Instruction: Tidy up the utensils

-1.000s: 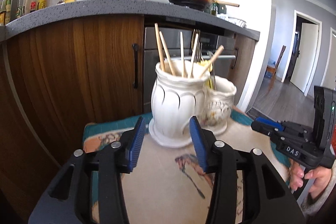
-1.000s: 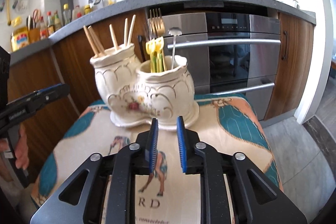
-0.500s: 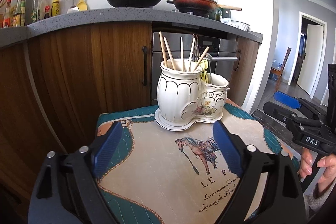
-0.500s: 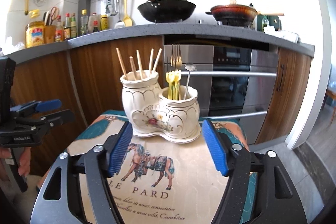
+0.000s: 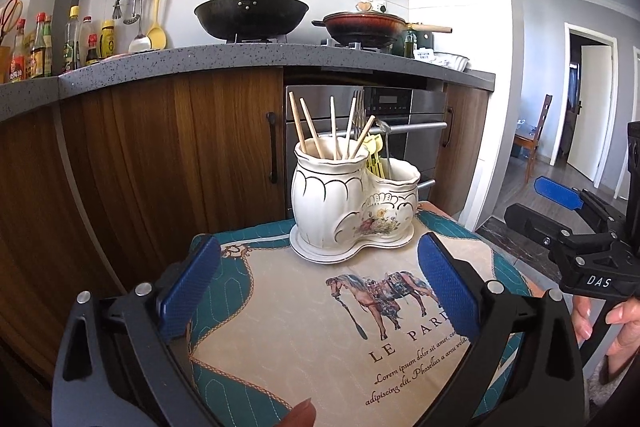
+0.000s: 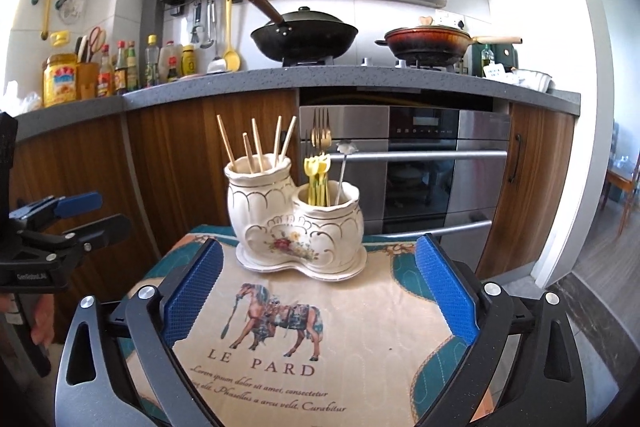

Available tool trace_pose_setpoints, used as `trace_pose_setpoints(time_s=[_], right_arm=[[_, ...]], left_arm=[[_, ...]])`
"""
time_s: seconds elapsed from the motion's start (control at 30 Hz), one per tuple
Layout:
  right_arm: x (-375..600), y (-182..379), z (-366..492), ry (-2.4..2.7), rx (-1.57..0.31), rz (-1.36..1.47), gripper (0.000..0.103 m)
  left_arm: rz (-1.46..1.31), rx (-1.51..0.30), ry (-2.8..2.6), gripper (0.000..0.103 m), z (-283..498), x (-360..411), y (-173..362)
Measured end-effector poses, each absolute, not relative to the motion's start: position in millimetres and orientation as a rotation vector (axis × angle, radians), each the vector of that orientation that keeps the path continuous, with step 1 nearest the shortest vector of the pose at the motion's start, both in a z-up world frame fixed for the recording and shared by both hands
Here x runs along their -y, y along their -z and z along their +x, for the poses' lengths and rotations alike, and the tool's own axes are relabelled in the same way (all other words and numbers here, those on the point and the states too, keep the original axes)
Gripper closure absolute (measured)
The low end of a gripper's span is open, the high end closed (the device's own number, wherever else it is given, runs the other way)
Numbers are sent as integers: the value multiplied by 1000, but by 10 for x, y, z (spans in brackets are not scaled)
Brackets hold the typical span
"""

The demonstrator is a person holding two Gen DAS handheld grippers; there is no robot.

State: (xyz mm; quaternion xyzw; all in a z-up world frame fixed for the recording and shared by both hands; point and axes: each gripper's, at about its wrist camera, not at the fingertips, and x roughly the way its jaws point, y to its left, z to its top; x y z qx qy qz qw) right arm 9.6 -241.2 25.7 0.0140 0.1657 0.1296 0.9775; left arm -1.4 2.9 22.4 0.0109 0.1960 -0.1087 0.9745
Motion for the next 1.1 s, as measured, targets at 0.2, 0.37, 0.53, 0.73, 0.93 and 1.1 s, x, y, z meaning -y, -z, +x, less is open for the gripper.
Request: trace_pose_setpoints(time_s=[0.2, 0.37, 0.53, 0.73, 0.93, 1.1], right_arm=[[2403, -246, 97, -268, -338, 27, 6], [2394, -241, 97, -269, -339, 26, 6], [2372, -221, 101, -270, -345, 18, 6], [2358, -213, 103, -268, -349, 18, 6], [2360, -217, 95, -269, -344, 14, 6], [2379, -193, 97, -265, -340, 17, 5]], left_arm=[[44, -392, 214, 6, -25, -2, -207], [47, -395, 217, 6, -31, 13, -199], [45, -403, 221, 6, -28, 13, -188], [54, -403, 223, 6, -30, 27, -191], [48, -400, 223, 6, -31, 11, -197], [35, -415, 220, 6, -10, 3, -180]])
